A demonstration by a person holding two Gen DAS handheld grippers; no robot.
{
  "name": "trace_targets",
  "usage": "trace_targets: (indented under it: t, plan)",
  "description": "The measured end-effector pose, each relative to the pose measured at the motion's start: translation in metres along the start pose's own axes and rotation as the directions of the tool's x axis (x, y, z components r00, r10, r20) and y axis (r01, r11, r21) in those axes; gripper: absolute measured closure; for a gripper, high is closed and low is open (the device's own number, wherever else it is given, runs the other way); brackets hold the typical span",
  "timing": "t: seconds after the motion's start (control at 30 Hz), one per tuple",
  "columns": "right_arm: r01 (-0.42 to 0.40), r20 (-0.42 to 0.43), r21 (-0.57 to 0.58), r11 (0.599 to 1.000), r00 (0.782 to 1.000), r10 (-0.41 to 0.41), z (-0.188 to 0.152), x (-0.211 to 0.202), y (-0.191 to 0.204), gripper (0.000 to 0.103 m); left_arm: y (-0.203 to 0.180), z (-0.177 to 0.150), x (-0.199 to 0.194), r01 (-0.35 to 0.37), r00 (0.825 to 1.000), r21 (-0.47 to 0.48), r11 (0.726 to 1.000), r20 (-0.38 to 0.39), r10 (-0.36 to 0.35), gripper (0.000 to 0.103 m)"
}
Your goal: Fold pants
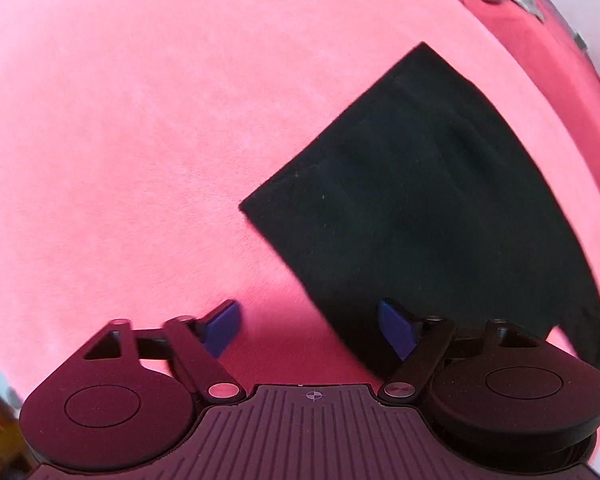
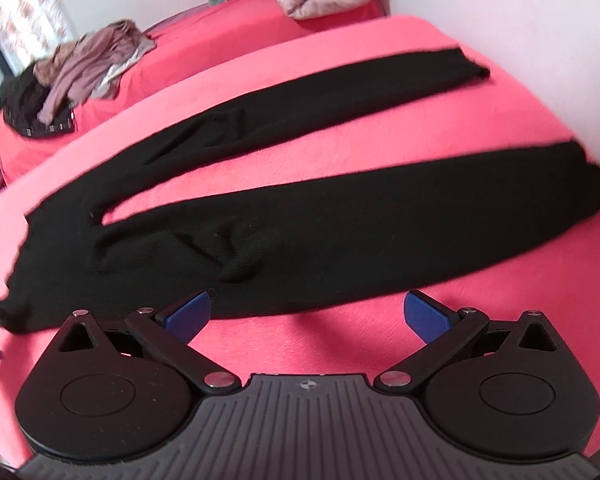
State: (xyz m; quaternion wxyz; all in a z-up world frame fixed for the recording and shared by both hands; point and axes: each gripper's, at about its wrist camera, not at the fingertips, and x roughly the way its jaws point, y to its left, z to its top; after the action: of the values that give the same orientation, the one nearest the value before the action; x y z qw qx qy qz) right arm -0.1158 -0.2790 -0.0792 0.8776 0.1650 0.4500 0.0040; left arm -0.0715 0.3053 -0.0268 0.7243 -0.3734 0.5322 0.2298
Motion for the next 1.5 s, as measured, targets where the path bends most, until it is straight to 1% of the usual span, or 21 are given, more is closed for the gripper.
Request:
trace_targets:
  t: [0.07, 0.17, 0.27, 0.33, 0.47, 0.57, 0.7, 0.77, 0.83, 0.87, 0.9, 0.97, 1.0, 1.07, 1.1, 1.17, 1.2, 1.27, 1.3, 1.37, 1.5]
  plan:
    - [-0.015, -0.018, 0.054, 0.998, 1.0, 0.016, 0.002, 0.003, -0.007, 0.0, 0.0, 0.003, -0.002, 0.025, 0.999, -0.008, 1.0, 0.035, -0.025, 0.0]
    - [-0.037, -0.028, 0.137, 0.99, 0.999, 0.041, 0.003, 0.006, -0.016, 0.0, -0.005, 0.008, -0.002, 0.07, 0.997, -0.005, 0.998, 0.023, -0.07, 0.0]
    - [-0.058, -0.03, 0.226, 0.972, 0.997, 0.066, 0.003, 0.013, -0.026, 0.0, -0.016, 0.004, 0.001, 0.055, 0.998, 0.023, 0.998, 0.003, -0.055, 0.0]
    - [-0.069, -0.037, 0.295, 0.953, 0.996, 0.084, 0.004, 0.018, -0.032, 0.0, -0.021, 0.003, 0.002, 0.023, 1.0, 0.045, 0.999, 0.014, -0.024, 0.007]
    - [-0.076, -0.021, 0.389, 0.918, 0.996, 0.091, 0.004, 0.024, -0.044, 0.002, -0.017, 0.009, 0.001, 0.023, 0.999, 0.033, 0.999, 0.025, -0.024, 0.019]
    - [-0.065, -0.006, 0.457, 0.887, 0.997, 0.076, 0.009, 0.027, -0.055, 0.013, -0.015, 0.009, -0.007, 0.023, 0.999, 0.032, 0.999, 0.035, -0.024, 0.024]
    - [-0.054, 0.004, 0.577, 0.815, 0.998, 0.063, 0.014, 0.03, -0.08, 0.039, -0.008, 0.007, -0.019, 0.011, 0.998, 0.035, 0.999, 0.067, -0.013, 0.03]
    - [-0.056, 0.003, 0.581, 0.812, 0.998, 0.066, 0.016, 0.032, -0.084, 0.049, -0.004, 0.008, -0.024, 0.008, 0.997, 0.027, 1.0, 0.079, -0.01, 0.032]
    - [-0.017, -0.024, 0.565, 0.825, 0.999, 0.037, 0.017, 0.034, -0.084, 0.081, 0.002, 0.006, -0.028, 0.003, 0.996, 0.016, 1.0, 0.086, -0.004, 0.032]
    - [0.003, -0.036, 0.556, 0.831, 0.999, 0.02, 0.017, 0.034, -0.086, 0.088, 0.005, 0.006, -0.031, -0.001, 0.996, 0.01, 1.0, 0.09, 0.0, 0.033]
    - [-0.008, -0.031, 0.558, 0.83, 0.999, 0.031, 0.016, 0.033, -0.086, 0.093, 0.006, 0.005, -0.034, -0.003, 0.996, 0.008, 1.0, 0.094, 0.002, 0.033]
    - [-0.033, -0.015, 0.573, 0.819, 0.999, 0.051, 0.011, 0.026, -0.091, 0.095, 0.006, 0.001, -0.042, -0.007, 0.994, 0.012, 1.0, 0.112, 0.006, 0.034]
    - [-0.04, -0.009, 0.574, 0.818, 0.998, 0.055, 0.009, 0.021, -0.091, 0.095, 0.007, 0.001, -0.048, -0.02, 0.992, 0.012, 1.0, 0.127, 0.018, 0.055]
    - [-0.061, 0.009, 0.576, 0.815, 0.998, 0.069, 0.007, 0.009, -0.091, 0.095, 0.002, -0.001, -0.054, -0.106, 0.978, 0.033, 0.994, 0.182, 0.098, 0.052]
    - [-0.075, 0.016, 0.576, 0.814, 0.997, 0.081, 0.006, 0.003, -0.092, 0.095, 0.007, -0.001, -0.063, -0.125, 0.97, 0.04, 0.991, 0.216, 0.114, 0.052]
    - [-0.073, -0.007, 0.557, 0.827, 0.996, 0.092, 0.003, 0.005, -0.093, 0.095, 0.02, -0.001, -0.074, -0.12, 0.967, 0.047, 0.992, 0.23, 0.106, 0.054]
    - [-0.062, -0.025, 0.542, 0.838, 0.996, 0.09, 0.004, 0.01, -0.093, 0.095, 0.024, -0.001, -0.075, -0.115, 0.969, 0.048, 0.992, 0.225, 0.102, 0.037]
    - [-0.043, -0.051, 0.545, 0.837, 0.995, 0.084, 0.002, 0.018, -0.093, 0.093, 0.031, -0.004, -0.072, -0.074, 0.981, 0.059, 0.996, 0.183, 0.062, 0.006]
    - [-0.041, -0.054, 0.552, 0.833, 0.995, 0.085, 0.0, 0.018, -0.092, 0.091, 0.031, -0.008, -0.067, -0.031, 0.989, 0.06, 0.998, 0.146, 0.022, 0.0]
    - [-0.037, -0.055, 0.546, 0.837, 0.995, 0.08, 0.0, 0.02, -0.087, 0.091, 0.03, -0.018, -0.057, 0.055, 0.993, 0.026, 0.998, 0.108, -0.057, 0.0]
    - [-0.024, -0.066, 0.521, 0.853, 0.995, 0.068, 0.003, 0.02, -0.079, 0.091, 0.024, -0.022, -0.025, 0.162, 0.986, -0.06, 0.985, 0.036, -0.16, 0.0]
